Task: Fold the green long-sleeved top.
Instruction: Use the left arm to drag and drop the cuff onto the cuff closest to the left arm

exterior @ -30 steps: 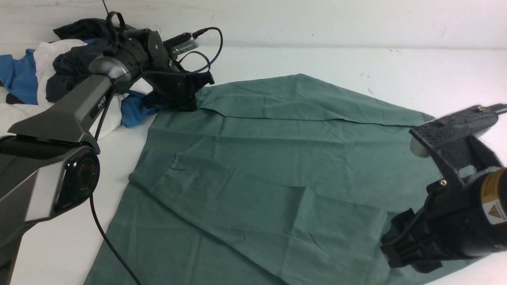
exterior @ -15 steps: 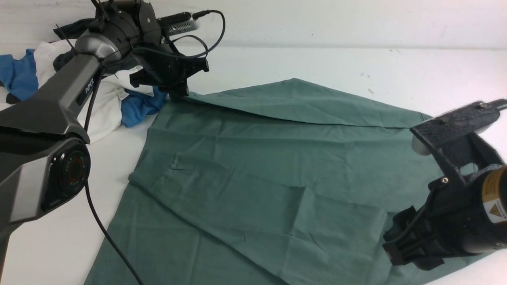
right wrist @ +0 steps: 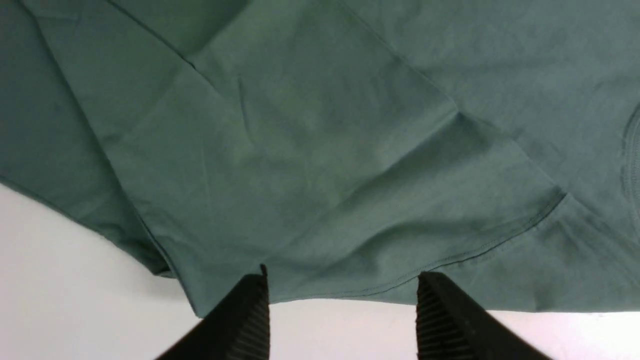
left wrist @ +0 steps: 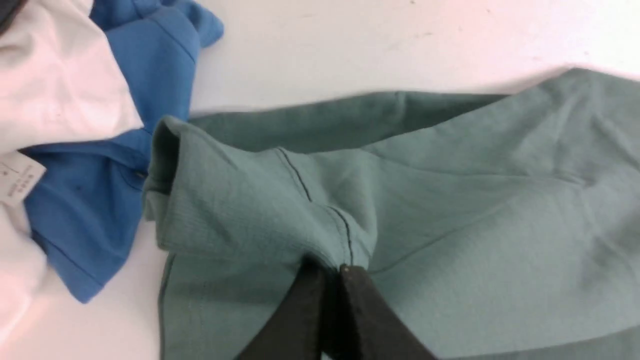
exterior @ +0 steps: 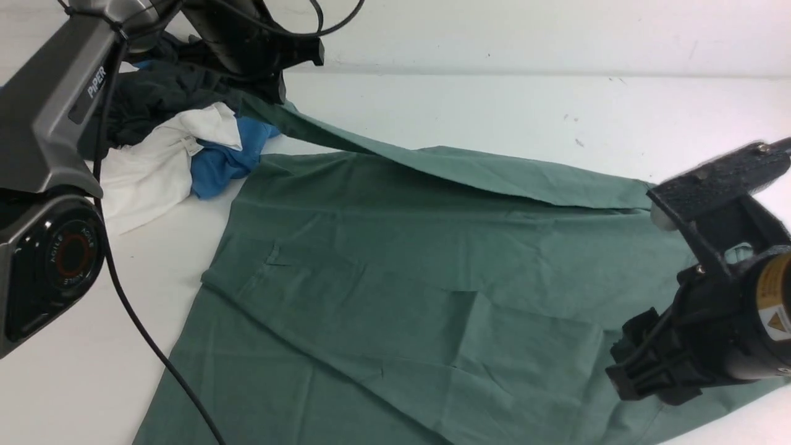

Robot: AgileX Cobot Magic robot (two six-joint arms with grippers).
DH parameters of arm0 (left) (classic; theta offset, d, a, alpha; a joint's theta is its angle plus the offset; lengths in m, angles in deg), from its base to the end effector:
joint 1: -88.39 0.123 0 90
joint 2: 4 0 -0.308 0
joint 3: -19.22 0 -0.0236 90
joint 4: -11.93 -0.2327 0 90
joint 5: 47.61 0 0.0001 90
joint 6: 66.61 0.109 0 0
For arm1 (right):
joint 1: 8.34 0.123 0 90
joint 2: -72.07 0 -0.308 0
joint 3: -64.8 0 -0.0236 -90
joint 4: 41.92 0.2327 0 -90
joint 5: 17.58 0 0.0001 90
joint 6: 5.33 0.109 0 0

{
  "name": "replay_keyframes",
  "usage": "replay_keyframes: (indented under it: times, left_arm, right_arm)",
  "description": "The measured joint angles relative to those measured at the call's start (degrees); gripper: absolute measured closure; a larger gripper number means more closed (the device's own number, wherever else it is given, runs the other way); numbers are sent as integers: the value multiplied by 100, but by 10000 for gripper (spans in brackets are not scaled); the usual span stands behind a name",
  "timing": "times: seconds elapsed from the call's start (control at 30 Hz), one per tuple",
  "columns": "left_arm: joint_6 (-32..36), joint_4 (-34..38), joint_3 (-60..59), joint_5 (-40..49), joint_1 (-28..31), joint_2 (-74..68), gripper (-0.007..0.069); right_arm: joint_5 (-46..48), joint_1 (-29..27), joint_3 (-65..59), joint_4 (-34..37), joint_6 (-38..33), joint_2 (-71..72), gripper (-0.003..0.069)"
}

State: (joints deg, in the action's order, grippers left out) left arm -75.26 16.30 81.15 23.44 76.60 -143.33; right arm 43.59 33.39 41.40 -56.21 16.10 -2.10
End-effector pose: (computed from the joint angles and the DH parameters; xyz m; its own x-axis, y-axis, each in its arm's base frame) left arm 0.5000 -0.1124 0.3049 -0.8630 0.0020 -0.5052 0.0912 0.9841 -0.1521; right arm 0.1572 0.1086 0.3134 -0.8168 -0.4026 -0.4132 -0.3984 0.9117 -0.1007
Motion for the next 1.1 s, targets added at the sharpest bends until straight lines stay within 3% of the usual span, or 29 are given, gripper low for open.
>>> replay_keyframes:
  times: [0.5,1.1]
  left_arm:
    - [-365,-551,-3543,-12,-442,1726,615]
    - [-453,-501,-4668,-67,-998,1773,609]
  right_arm:
    - [-237,0,-5,-87,126,0,282]
    - [-329,0,-5,-76,121,0,282]
